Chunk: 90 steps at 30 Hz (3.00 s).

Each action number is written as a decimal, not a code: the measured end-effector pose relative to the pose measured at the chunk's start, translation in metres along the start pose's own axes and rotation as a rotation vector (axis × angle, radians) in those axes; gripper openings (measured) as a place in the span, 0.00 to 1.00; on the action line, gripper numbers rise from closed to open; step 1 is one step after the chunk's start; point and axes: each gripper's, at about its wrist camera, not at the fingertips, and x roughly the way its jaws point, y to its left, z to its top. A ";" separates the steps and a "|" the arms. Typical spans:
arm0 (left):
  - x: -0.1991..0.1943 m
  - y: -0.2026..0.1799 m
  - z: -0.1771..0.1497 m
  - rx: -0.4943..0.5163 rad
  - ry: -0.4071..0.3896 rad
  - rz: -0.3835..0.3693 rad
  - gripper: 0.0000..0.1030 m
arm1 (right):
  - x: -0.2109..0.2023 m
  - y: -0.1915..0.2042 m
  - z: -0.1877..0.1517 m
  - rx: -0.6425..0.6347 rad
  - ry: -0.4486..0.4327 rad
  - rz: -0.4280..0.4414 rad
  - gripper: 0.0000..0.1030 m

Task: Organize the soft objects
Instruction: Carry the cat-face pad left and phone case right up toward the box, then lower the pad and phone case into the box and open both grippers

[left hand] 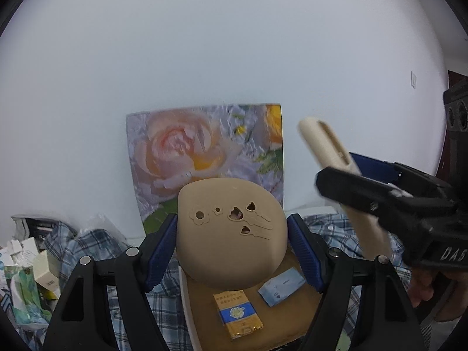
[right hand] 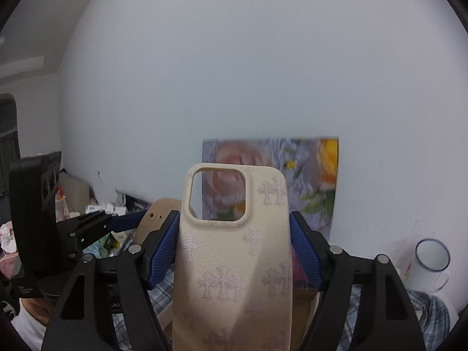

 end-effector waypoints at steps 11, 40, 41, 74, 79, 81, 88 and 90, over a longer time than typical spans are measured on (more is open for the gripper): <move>0.046 -0.001 -0.028 0.003 0.119 0.018 0.74 | 0.040 -0.037 -0.021 0.043 0.154 -0.019 0.70; 0.138 0.006 -0.093 -0.008 0.418 0.019 0.74 | 0.118 -0.080 -0.108 0.149 0.500 -0.051 0.70; 0.138 0.006 -0.093 -0.008 0.418 0.020 0.74 | 0.119 -0.080 -0.108 0.148 0.502 -0.051 0.70; 0.128 0.019 -0.084 -0.033 0.337 0.076 1.00 | 0.119 -0.079 -0.103 0.140 0.497 -0.078 0.99; 0.118 0.020 -0.077 -0.044 0.304 0.075 1.00 | 0.110 -0.075 -0.092 0.121 0.462 -0.083 0.99; 0.114 0.021 -0.074 -0.045 0.291 0.073 1.00 | 0.106 -0.073 -0.086 0.111 0.446 -0.082 0.99; 0.096 0.022 -0.061 -0.033 0.226 0.107 1.00 | 0.089 -0.057 -0.068 0.059 0.376 -0.052 0.99; 0.092 0.024 -0.058 -0.036 0.211 0.113 1.00 | 0.084 -0.054 -0.063 0.046 0.360 -0.051 0.99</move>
